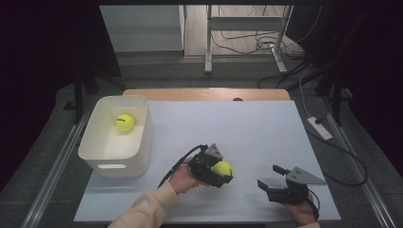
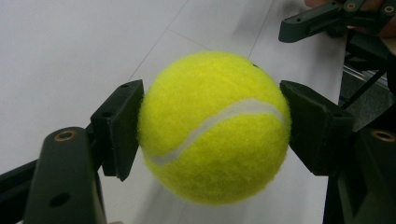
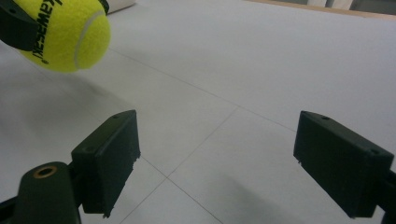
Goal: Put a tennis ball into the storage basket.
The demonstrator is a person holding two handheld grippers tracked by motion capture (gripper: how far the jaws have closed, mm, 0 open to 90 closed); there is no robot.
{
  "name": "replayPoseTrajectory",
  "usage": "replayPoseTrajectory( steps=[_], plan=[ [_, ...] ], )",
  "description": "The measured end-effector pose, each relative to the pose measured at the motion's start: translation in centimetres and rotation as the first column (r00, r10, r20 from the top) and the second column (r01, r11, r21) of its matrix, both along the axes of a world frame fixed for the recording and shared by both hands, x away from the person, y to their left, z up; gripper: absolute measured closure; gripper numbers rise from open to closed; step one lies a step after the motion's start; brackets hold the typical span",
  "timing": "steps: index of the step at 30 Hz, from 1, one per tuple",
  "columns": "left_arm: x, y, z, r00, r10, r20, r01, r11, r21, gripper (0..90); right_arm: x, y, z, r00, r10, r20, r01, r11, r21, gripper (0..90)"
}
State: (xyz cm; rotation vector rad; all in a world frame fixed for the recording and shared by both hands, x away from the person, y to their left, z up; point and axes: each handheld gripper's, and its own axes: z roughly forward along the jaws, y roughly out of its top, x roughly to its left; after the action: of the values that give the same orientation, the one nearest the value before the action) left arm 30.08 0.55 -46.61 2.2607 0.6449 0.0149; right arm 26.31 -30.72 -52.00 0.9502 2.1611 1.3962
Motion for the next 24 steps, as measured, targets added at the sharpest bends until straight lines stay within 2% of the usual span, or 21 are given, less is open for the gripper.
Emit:
replayPoseTrajectory(
  steps=[7,24],
  plan=[
    [-0.1,0.4,0.6,0.9999,0.009,0.013,-0.009,0.9998,-0.016,27.1,0.0,0.0,0.0,1.0,0.001,0.001,-0.001,1.0,-0.001,14.2],
    [0.2,2.5,2.8,0.9968,0.061,0.051,-0.057,0.9945,-0.088,27.1,0.0,0.0,0.0,1.0,-0.001,0.0,0.001,1.0,-0.001,14.2]
  ],
)
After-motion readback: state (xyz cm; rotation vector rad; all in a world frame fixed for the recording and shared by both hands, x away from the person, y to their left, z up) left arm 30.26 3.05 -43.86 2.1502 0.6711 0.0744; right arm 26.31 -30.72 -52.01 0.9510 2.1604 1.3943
